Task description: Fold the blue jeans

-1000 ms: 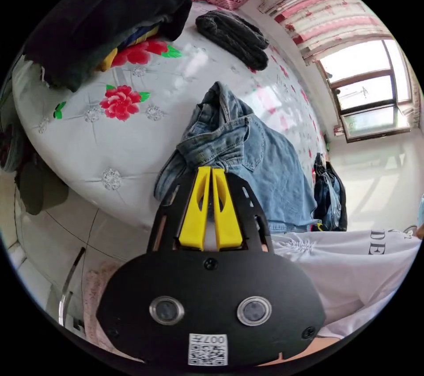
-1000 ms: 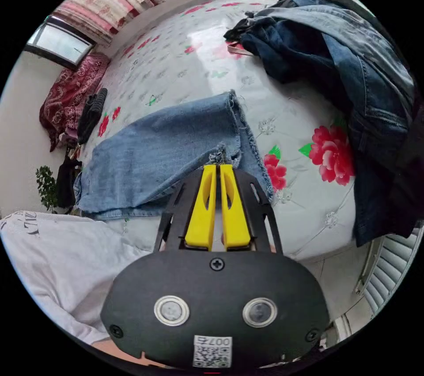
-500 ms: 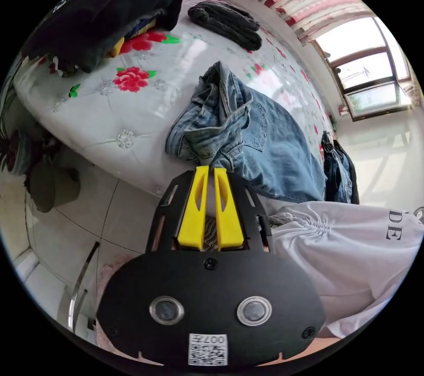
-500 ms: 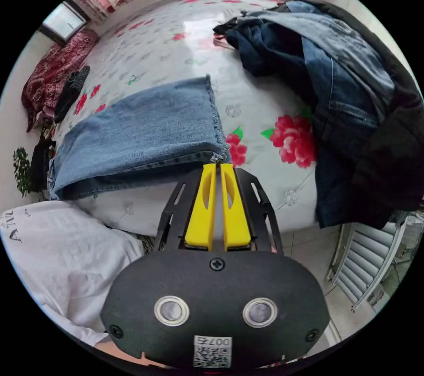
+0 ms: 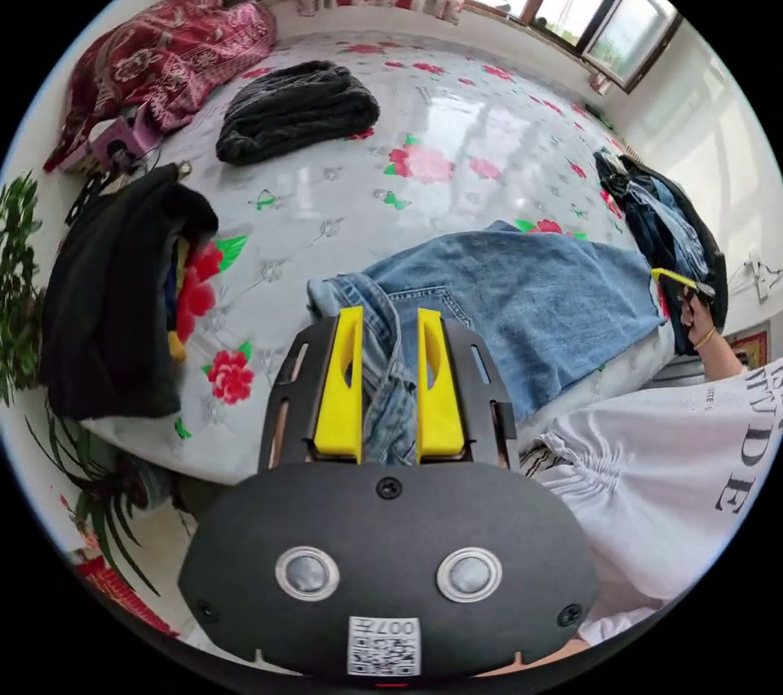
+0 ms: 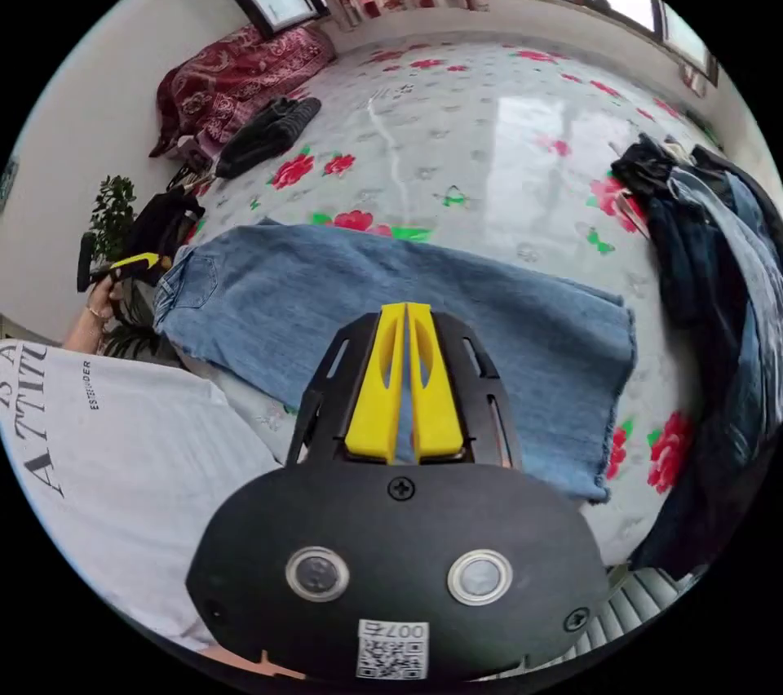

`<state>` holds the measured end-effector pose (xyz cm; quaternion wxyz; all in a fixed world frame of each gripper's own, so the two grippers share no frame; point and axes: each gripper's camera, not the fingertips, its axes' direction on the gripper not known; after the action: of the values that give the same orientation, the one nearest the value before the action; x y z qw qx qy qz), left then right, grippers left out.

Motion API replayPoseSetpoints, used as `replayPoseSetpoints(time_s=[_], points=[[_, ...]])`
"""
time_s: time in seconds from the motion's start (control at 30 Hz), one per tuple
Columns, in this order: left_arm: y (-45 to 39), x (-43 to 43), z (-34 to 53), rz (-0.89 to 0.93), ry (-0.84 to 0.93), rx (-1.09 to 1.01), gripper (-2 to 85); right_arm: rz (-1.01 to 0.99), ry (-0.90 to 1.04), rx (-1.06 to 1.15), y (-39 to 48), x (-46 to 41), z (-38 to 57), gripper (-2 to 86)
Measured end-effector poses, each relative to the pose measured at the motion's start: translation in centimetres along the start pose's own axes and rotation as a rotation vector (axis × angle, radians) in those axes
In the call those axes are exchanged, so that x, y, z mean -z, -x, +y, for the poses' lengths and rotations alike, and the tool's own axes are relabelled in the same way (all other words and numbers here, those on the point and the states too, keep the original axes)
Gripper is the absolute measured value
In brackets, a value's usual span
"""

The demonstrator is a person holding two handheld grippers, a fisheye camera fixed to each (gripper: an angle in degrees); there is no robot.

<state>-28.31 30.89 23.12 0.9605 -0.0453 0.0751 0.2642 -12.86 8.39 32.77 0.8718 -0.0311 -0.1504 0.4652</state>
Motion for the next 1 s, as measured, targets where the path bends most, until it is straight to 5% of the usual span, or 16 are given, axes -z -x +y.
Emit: replayPoseSetpoints(time_s=[0.13,0.3,0.47,0.73,0.93,1.0], points=[[0.7,-6.0,-7.7,-0.109,0.158,-0.088,8.1,-0.144,0.088,0.164,6.0,-7.3,-3.7,-0.2],[2.9,-11.3,-12.7,0.178,0.262,-0.053,12.2,-0.232,0.152,0.391,13.2,-13.9,-5.7,0.8],[2.0,-19.2,-15.0,0.058,0.534,-0.15,10.2,-0.214,0.189,0.576,17.4,-18.9,-8.8,4.3],[9.1,-16.8,-12.0,0.278,0.33,0.055,4.2,-0.156,0.272,0.758,21.9,-29.0,-14.1,7.8],[17.9,-13.4,-5.4,0.551,0.095,0.314,0.6,-0.174,0.565,0.849,19.8,-39.8,-12.3,3.5],[20.6,-12.7,-2.3,0.644,0.015,0.416,0.1,-0.237,0.49,0.795,16.9,-40.0,-11.3,1.3]])
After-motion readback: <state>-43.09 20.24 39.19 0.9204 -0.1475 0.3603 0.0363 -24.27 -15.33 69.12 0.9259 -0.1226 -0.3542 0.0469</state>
